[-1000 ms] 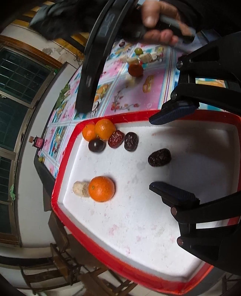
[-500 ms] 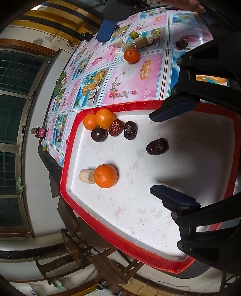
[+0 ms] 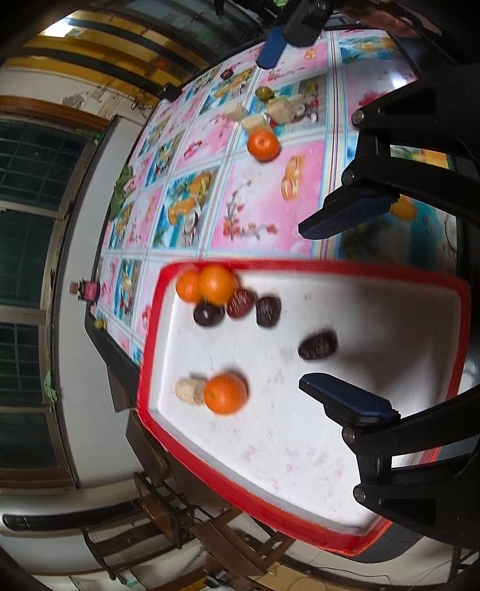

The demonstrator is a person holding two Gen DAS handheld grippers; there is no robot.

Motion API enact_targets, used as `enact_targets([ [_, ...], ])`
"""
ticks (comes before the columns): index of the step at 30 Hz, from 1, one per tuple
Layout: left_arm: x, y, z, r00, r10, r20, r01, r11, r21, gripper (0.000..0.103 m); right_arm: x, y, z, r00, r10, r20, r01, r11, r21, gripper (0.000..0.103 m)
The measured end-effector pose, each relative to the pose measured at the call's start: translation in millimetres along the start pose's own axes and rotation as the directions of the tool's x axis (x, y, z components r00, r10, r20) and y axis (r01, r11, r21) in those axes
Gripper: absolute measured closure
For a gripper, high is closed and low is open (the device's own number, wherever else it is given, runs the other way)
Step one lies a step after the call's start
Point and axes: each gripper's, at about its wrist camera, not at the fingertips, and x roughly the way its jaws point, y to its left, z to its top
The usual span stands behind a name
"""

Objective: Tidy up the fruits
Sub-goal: 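Move both open tools back over the fruits on the table, then grasp a mandarin orange with the left tool while the right tool grasps a beige cylinder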

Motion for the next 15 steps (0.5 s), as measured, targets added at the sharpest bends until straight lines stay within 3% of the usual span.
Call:
enact_targets([
  [7, -2, -33, 8, 0.998, -0.069, 0.006, 0.069, 0.996, 0.052, 0.028, -27, -46, -17, 0.995, -0.097, 0.003, 0.096, 0.992, 0.086, 0.022],
  [15, 17, -83, 13, 0.988, -0.150, -0.040, 0.154, 0.977, 0.150, 0.028, -47, -86, -31, 0.981, -0.195, -0.001, 0.192, 0.967, 0.167, 0.022],
])
